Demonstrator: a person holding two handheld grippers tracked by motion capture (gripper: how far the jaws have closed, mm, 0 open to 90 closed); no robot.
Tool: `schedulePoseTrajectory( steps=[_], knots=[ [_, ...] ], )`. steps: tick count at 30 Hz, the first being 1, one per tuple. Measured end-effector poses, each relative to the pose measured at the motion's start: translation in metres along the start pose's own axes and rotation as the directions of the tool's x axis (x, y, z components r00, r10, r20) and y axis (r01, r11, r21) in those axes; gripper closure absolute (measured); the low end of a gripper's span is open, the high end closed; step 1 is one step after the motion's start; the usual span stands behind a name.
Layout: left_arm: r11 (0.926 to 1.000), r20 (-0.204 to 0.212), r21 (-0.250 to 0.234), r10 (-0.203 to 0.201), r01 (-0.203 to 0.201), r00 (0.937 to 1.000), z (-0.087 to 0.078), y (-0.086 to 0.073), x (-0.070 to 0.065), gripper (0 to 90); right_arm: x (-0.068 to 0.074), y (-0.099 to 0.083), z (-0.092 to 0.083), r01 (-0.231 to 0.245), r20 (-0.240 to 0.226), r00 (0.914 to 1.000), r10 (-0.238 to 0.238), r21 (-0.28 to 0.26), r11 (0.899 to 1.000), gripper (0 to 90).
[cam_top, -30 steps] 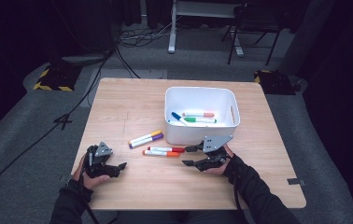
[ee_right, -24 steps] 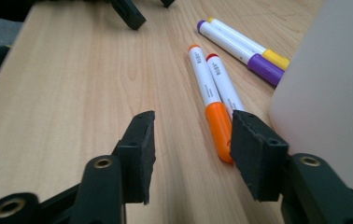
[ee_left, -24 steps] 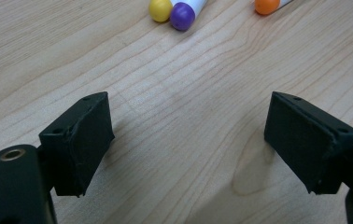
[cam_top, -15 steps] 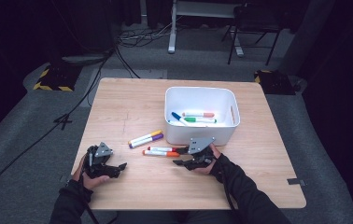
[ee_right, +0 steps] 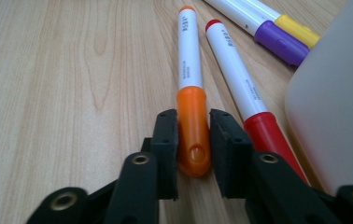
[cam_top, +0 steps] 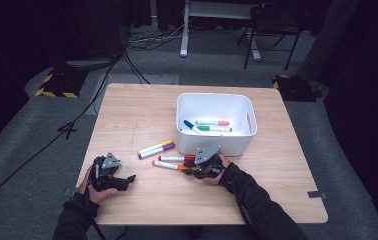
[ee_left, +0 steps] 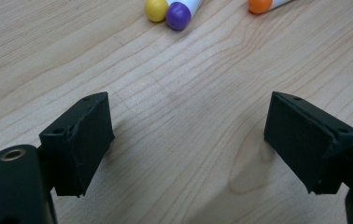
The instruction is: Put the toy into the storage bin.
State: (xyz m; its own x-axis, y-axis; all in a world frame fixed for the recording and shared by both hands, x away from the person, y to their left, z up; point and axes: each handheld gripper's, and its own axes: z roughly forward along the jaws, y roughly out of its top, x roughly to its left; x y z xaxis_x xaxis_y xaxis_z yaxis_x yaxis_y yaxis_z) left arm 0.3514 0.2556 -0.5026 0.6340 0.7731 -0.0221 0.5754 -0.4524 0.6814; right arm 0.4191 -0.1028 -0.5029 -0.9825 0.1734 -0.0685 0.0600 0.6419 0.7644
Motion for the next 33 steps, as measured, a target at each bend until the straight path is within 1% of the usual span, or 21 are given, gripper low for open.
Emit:
schedulePoseTrajectory(
  steps=[2,6,7,8,9,11,13,16,18,19,20,23,24,25,28,30,32,33],
  knots=[
    [1.0,0.0,0.001,0.0,0.0,1.0,0.0,0.0,0.0,15.7,0.0,0.0,0.0,-0.009,-0.008,0.9999,0.009,-0.002,1.0,74.8],
    [1.0,0.0,0.001,0.0,0.0,1.0,0.0,0.0,0.0,15.8,0.002,-0.002,-0.003,-0.011,-0.015,0.9998,0.011,0.0,1.0,74.9],
    [1.0,0.0,0.0,0.0,0.0,1.0,0.0,0.0,0.0,15.8,0.003,-0.002,-0.004,-0.002,-0.016,0.9999,0.002,-0.004,1.0,75.0],
    [1.0,0.0,0.001,0.0,0.0,1.0,0.0,0.0,0.0,15.8,0.004,-0.002,-0.006,-0.007,-0.016,0.9998,0.007,0.001,1.0,75.1],
    [1.0,0.0,0.001,0.0,0.0,1.0,0.0,0.0,0.0,15.8,0.005,-0.001,-0.008,-0.001,-0.014,0.9999,0.001,-0.006,1.0,75.2],
    [1.0,0.0,0.001,0.001,-0.001,1.0,0.0,0.0,0.0,15.7,0.005,0.0,-0.015,-0.01,-0.018,0.9998,0.009,-0.034,0.999,75.2],
    [1.0,0.0,0.002,0.001,-0.001,1.0,0.0,0.0,0.0,15.7,0.006,0.002,-0.021,-0.006,-0.012,0.9999,0.005,-0.049,0.999,75.2],
    [1.0,0.0,0.001,0.001,-0.001,1.0,0.0,0.0,0.0,15.7,0.008,0.006,-0.034,0.015,-0.005,0.9999,-0.016,-0.05,0.999,75.2],
    [1.0,-0.001,0.001,0.001,-0.001,1.0,0.0,0.0,0.0,15.7,0.009,0.009,-0.044,0.029,0.005,0.9996,-0.029,-0.064,0.998,75.3],
    [1.0,-0.002,0.001,0.003,-0.003,1.0,0.0,0.0,0.0,15.8,0.01,0.011,-0.048,0.028,0.012,0.9996,-0.027,-0.07,0.997,75.3],
    [1.0,-0.002,0.001,0.002,-0.002,1.0,0.0,0.0,0.0,15.7,0.011,0.014,-0.056,0.039,0.018,0.9991,-0.038,-0.08,0.996,75.3],
    [1.0,-0.002,0.001,0.002,-0.002,1.0,0.0,0.0,0.0,15.7,0.011,0.021,-0.073,0.043,0.022,0.9989,-0.04,-0.111,0.993,75.3],
    [1.0,-0.002,0.001,0.002,-0.002,1.0,0.0,0.0,0.0,15.7,0.01,0.024,-0.081,0.036,0.017,0.9993,-0.034,-0.128,0.991,75.3],
    [1.0,-0.002,0.002,0.004,-0.004,1.0,0.0,0.0,0.001,15.7,0.01,0.026,-0.084,0.037,0.018,0.9992,-0.035,-0.137,0.99,75.3],
    [1.0,-0.003,0.0,0.0,0.0,1.0,0.0,0.0,0.0,15.7,0.011,0.033,-0.099,0.051,0.033,0.9983,-0.047,-0.141,0.989,75.3],
    [1.0,-0.003,0.0,0.0,0.0,1.0,0.0,0.0,0.0,15.7,0.011,0.036,-0.109,0.061,0.038,0.9977,-0.056,-0.152,0.986,75.3],
    [1.0,-0.003,0.0,0.001,-0.001,1.0,0.0,0.0,0.0,15.7,0.011,0.04,-0.118,0.062,0.044,0.9975,-0.055,-0.179,0.982,75.3],
    [1.0,-0.002,0.001,0.001,-0.001,1.0,0.0,0.0,0.0,15.7,0.011,0.042,-0.123,0.073,0.045,0.9969,-0.065,-0.19,0.979,75.3]
  ],
)
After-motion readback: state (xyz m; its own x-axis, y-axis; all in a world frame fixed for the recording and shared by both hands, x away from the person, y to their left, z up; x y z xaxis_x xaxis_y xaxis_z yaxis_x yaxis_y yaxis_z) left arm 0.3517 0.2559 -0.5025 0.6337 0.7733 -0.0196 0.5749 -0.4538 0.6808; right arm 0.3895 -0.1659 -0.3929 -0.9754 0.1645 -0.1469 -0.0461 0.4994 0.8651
